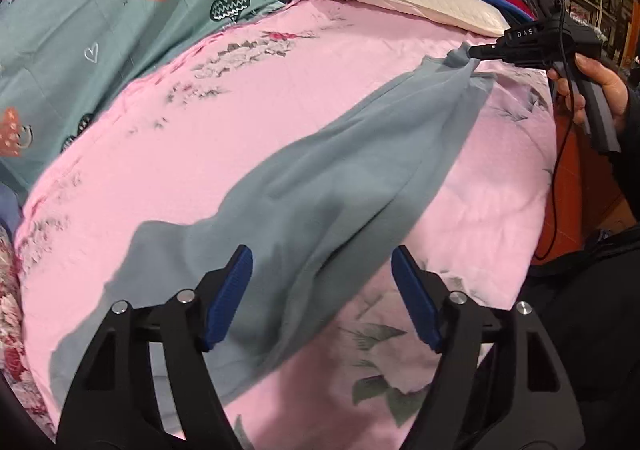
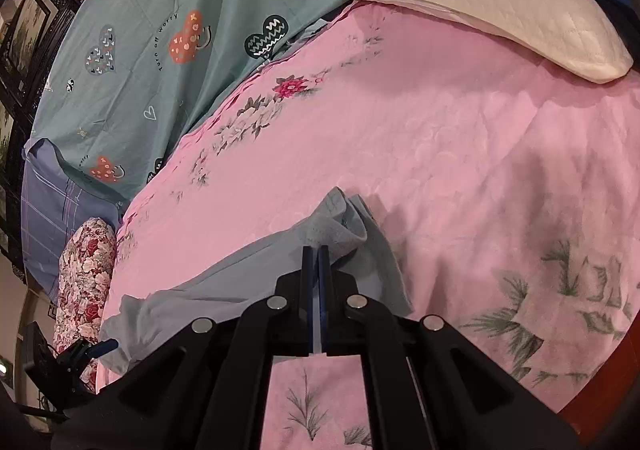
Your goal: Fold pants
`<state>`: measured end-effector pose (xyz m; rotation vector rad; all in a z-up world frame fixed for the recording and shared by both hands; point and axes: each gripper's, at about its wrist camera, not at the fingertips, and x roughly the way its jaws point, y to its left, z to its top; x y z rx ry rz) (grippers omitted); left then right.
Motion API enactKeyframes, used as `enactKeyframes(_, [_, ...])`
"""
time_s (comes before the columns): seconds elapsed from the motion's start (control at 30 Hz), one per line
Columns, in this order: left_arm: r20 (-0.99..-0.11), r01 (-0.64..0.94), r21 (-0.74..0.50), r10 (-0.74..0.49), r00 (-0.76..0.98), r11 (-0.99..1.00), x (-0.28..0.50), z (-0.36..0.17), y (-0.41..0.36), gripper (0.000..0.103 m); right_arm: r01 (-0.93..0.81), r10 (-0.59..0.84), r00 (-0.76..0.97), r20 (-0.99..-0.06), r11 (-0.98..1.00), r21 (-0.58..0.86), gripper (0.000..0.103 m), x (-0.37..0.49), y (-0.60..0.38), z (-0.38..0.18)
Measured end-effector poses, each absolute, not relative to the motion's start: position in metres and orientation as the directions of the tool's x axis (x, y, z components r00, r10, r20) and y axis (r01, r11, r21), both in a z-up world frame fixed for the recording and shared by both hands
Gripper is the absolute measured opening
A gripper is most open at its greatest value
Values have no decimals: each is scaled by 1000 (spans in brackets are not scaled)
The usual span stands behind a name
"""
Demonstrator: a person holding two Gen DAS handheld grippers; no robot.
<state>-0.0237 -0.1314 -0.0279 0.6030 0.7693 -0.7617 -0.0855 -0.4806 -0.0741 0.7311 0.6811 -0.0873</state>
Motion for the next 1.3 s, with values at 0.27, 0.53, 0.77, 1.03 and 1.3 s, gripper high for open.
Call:
enactKeyframes(0.27, [-839, 763, 180, -309, 449, 621, 2, -50, -136, 13, 295, 161, 788, -595, 749, 594, 2, -90, -479, -74])
enactKeyframes(0.53, [-821, 792, 189, -349, 452, 581, -12, -38, -144, 4, 289, 161, 802, -575, 738, 610, 2, -89, -488, -67])
enactKeyframes(0.77, [-849, 822, 208, -319, 421, 531, -28, -52, -141, 4, 300, 165, 773, -613, 755, 582, 2, -109, -493, -64])
enactKeyframes(1.03, [-848, 807, 185, -323, 419, 560, -21, -51, -137, 8, 294, 179, 745, -642, 777, 557, 3, -101, -485, -79])
enactKeyframes(1.3, [-779, 702, 174, -340, 527, 691, 18, -4, -115, 6, 81, 245, 870, -428, 786, 613, 2, -63, -472, 15])
